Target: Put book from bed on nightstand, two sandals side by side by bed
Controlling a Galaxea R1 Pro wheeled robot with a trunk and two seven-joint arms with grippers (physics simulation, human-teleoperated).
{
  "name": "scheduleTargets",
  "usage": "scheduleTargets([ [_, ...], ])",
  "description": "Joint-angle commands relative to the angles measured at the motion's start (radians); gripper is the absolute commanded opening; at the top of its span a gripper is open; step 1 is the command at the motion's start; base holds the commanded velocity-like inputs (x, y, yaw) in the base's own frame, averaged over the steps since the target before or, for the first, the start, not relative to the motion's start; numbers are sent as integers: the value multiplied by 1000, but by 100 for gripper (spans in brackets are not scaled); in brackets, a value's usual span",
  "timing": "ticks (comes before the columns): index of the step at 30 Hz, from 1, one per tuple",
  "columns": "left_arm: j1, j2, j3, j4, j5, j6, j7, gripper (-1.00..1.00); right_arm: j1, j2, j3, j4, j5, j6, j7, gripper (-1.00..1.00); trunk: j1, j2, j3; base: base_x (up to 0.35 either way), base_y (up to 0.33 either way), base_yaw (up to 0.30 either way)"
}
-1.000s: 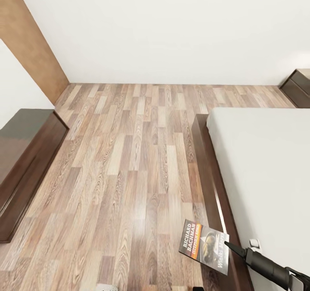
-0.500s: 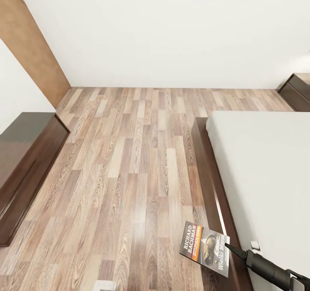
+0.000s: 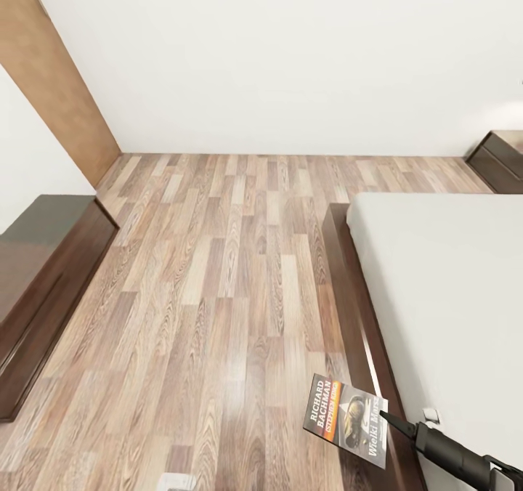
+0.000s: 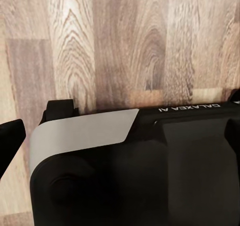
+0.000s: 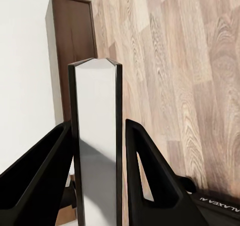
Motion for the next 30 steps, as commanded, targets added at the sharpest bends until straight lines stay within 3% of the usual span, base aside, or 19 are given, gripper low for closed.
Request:
scheduleTargets([
  [1, 0, 0, -8, 0, 11, -2, -4, 100, -1, 0, 1, 3, -3, 9, 4, -100, 0, 0, 1, 0, 0, 0],
  [30, 0, 0, -7, 0, 14, -3, -4, 100, -1, -3, 1, 3, -4, 9, 6, -100, 0, 0, 49, 0, 0, 0],
])
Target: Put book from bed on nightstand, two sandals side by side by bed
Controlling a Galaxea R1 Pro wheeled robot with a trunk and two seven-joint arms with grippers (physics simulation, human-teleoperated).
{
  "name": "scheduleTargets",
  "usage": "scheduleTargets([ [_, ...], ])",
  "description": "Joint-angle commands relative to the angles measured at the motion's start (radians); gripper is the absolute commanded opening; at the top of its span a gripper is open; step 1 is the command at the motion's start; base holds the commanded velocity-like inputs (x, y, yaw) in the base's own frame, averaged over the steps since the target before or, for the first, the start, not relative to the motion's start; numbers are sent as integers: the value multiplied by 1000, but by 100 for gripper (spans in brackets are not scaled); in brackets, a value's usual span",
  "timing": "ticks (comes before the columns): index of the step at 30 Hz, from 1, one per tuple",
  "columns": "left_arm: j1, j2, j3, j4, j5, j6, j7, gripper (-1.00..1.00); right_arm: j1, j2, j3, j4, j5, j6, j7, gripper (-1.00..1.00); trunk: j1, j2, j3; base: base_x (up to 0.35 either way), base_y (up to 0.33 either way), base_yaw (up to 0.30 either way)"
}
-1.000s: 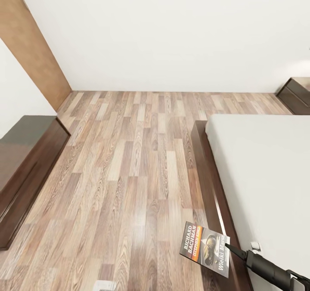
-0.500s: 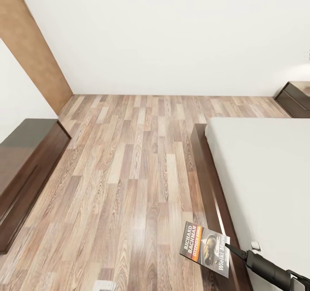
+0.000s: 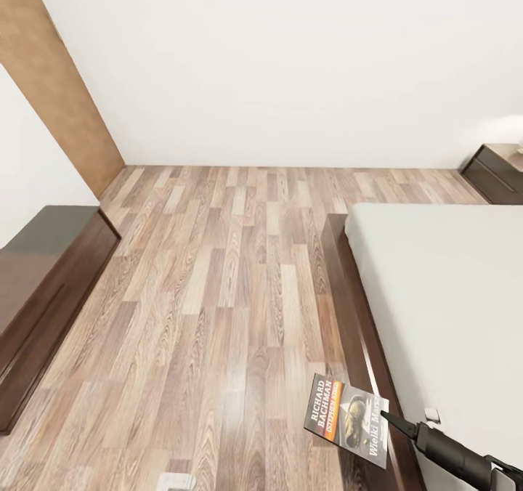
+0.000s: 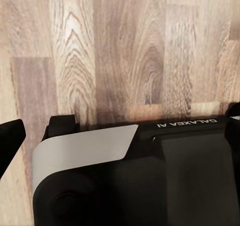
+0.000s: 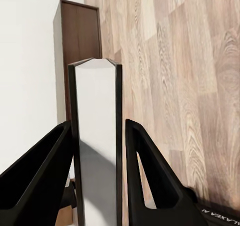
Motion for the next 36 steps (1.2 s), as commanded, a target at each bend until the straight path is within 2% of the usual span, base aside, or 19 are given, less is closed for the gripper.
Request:
scheduleTargets([
  [1, 0, 0, -8, 1, 10, -2, -4, 100, -2, -1, 1, 3, -3, 9, 4, -100, 0, 0, 1, 0, 0, 0],
  [36, 0, -1, -8, 1, 13, -2, -4, 100, -2, -1, 1, 3, -3, 9, 4, -100, 0, 0, 58, 0, 0, 0],
])
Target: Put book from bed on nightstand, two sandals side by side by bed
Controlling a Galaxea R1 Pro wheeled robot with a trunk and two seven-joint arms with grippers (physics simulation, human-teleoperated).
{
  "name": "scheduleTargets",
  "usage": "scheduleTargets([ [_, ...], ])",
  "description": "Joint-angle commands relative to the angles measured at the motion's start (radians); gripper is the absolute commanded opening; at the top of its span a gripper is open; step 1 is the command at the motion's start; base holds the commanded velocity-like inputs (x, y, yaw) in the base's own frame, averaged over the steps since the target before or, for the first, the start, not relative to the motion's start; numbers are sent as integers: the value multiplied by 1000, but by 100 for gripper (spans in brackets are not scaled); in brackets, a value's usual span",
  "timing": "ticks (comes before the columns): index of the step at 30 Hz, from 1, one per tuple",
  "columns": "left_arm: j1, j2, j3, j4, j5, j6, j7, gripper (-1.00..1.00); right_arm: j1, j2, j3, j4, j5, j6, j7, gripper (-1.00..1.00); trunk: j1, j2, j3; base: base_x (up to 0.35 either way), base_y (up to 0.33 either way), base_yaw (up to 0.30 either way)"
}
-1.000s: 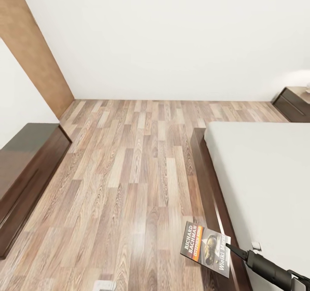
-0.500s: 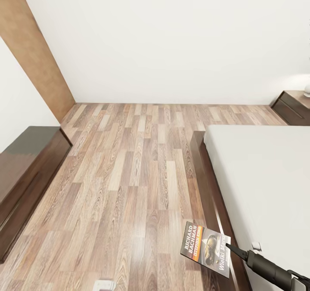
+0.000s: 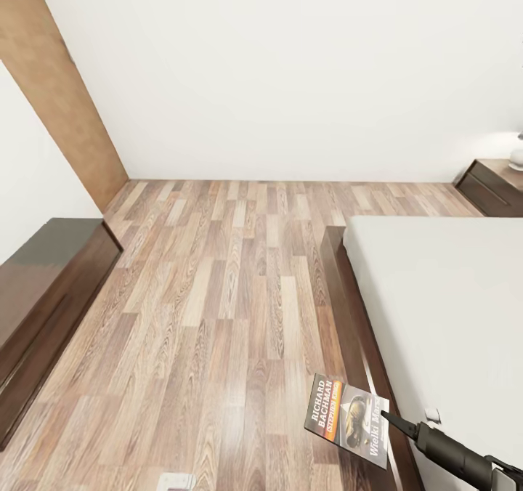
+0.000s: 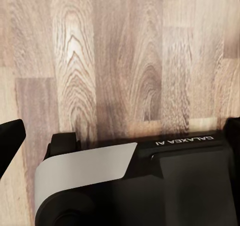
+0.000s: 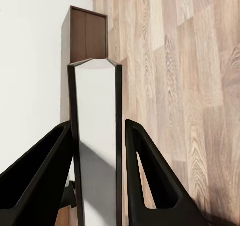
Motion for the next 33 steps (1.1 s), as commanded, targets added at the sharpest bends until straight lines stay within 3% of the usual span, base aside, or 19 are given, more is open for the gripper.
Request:
scheduleTargets([
  [1, 0, 0, -8, 1, 11, -2, -4, 100, -2, 0, 1, 3, -3, 9, 4, -100, 0, -1, 1, 0, 0, 0],
  [33, 0, -1, -10, 1, 11, -2, -4, 100, -2, 1, 1, 3, -3, 9, 5, -100, 0, -1, 53, 0, 0, 0],
])
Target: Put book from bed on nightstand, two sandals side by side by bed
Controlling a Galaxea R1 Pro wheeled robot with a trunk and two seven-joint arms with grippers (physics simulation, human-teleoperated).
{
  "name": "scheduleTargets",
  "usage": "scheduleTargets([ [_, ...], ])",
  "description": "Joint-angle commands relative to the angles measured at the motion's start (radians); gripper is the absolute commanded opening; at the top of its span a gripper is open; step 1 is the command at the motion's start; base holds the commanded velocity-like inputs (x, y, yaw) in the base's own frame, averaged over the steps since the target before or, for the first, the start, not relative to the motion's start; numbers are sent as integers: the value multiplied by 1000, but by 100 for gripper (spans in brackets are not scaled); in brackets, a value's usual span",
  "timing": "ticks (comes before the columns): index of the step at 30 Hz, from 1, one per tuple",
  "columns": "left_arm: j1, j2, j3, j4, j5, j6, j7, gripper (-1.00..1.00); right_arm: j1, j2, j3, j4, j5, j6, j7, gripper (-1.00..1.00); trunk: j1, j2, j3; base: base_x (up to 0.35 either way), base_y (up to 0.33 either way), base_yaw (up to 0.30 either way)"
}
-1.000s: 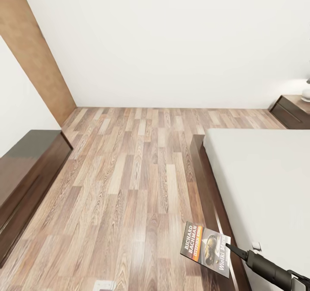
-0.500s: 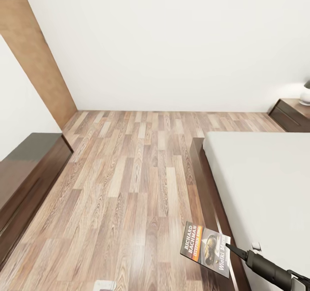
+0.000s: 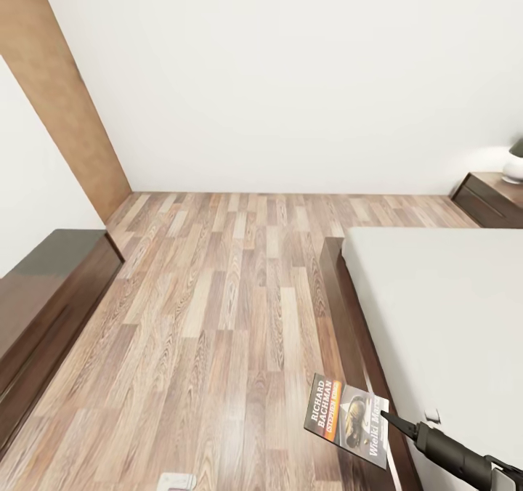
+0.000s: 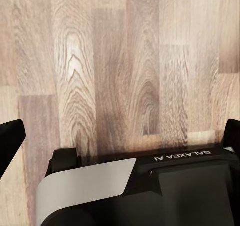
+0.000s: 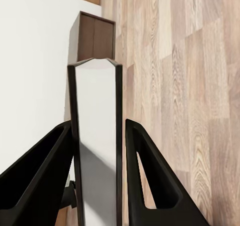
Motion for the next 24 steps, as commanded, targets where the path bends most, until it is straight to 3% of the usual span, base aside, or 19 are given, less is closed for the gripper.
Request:
scheduleTargets([
  [1, 0, 0, -8, 1, 11, -2, -4, 100, -2, 0, 1, 3, -4, 9, 4, -100, 0, -1, 1, 0, 0, 0],
  [24, 0, 0, -8, 1, 11, -2, -4, 100, -2, 0, 1, 4, -3, 9, 4, -100, 0, -1, 39, 0, 0, 0],
])
